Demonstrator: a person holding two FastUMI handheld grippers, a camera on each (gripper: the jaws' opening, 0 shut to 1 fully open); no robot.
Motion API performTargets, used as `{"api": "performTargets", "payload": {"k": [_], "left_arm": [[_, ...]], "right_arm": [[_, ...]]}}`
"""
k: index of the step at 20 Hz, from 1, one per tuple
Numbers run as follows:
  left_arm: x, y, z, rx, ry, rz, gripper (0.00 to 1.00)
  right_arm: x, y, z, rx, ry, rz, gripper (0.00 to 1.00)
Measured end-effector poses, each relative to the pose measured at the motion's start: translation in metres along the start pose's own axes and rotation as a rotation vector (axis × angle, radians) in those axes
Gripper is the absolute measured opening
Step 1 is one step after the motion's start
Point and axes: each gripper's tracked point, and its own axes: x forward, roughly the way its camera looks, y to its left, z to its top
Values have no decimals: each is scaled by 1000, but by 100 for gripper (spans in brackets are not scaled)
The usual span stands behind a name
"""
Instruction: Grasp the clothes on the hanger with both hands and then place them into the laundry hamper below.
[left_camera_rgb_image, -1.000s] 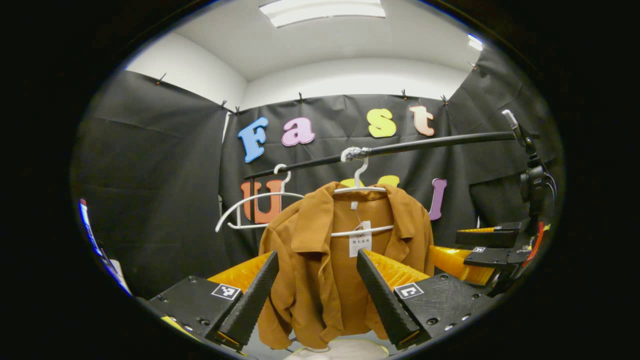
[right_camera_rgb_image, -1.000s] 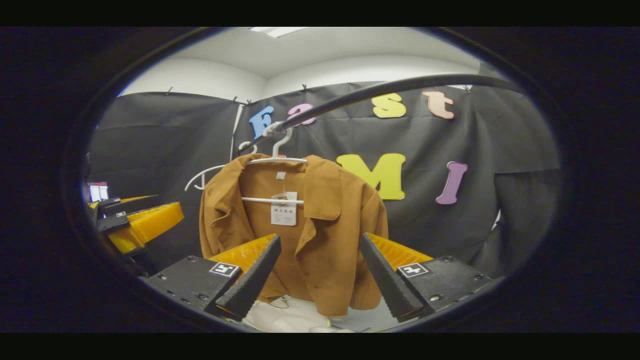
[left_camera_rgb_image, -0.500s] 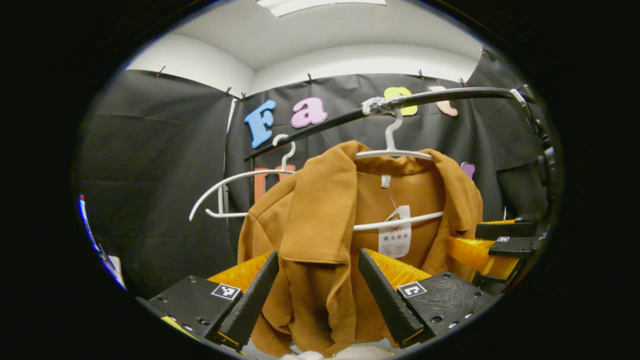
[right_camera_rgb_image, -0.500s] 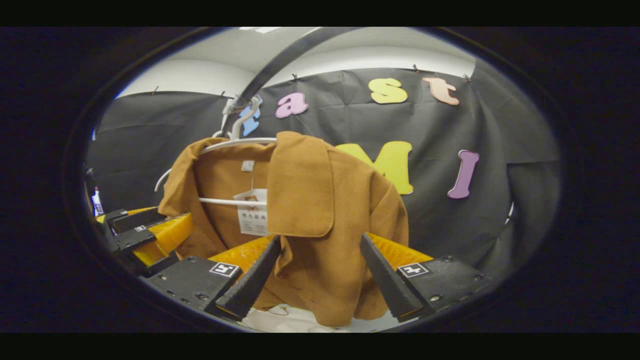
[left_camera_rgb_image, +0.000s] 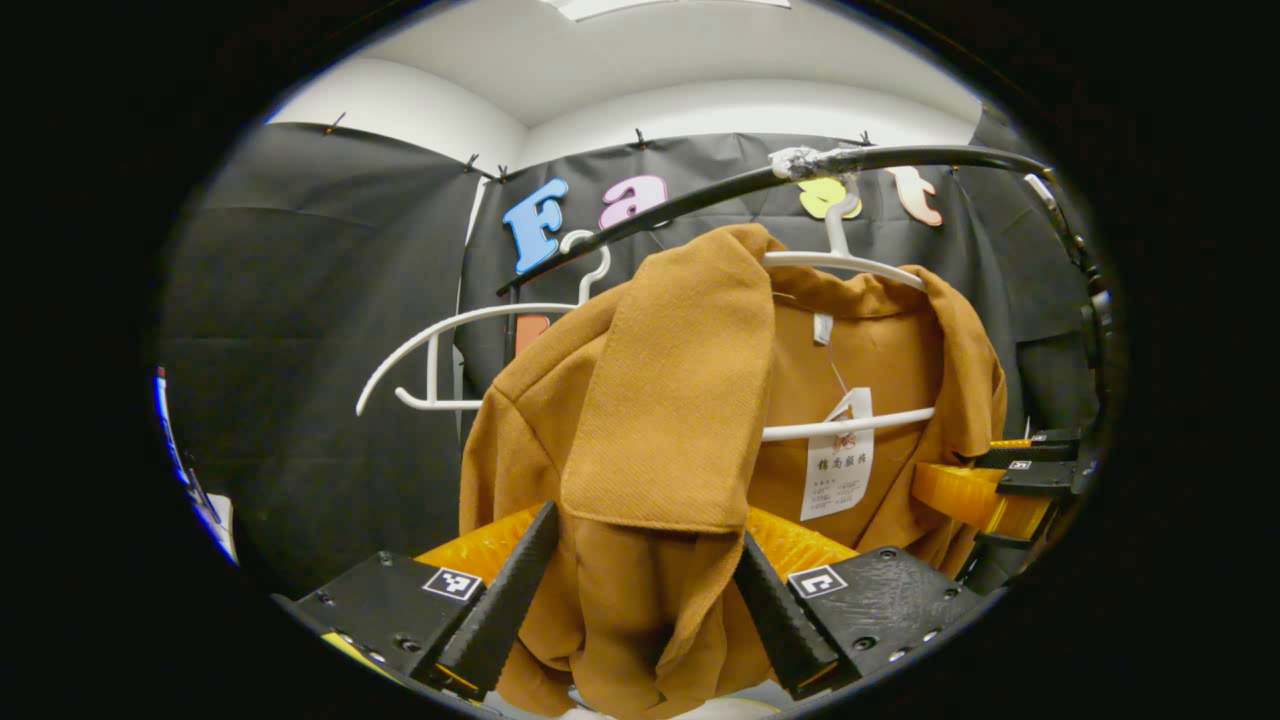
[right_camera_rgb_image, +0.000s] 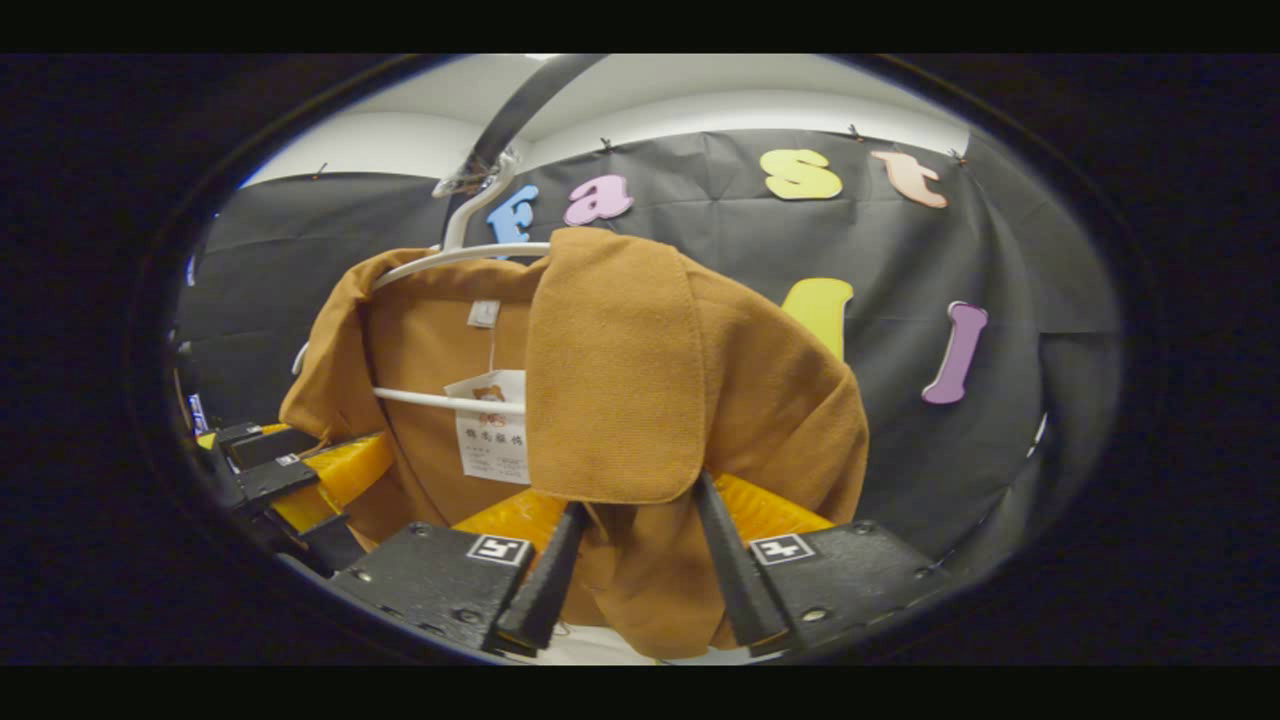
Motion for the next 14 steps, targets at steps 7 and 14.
{"api": "performTargets", "payload": {"k": [7, 14], "left_arm": [[9, 5, -14, -112, 92, -45, 43], [-3, 16, -15, -79, 129, -65, 12]], "right_arm": [[3, -13, -15, 114, 70, 143, 17], [-14, -1, -11, 347, 98, 439, 5]]}}
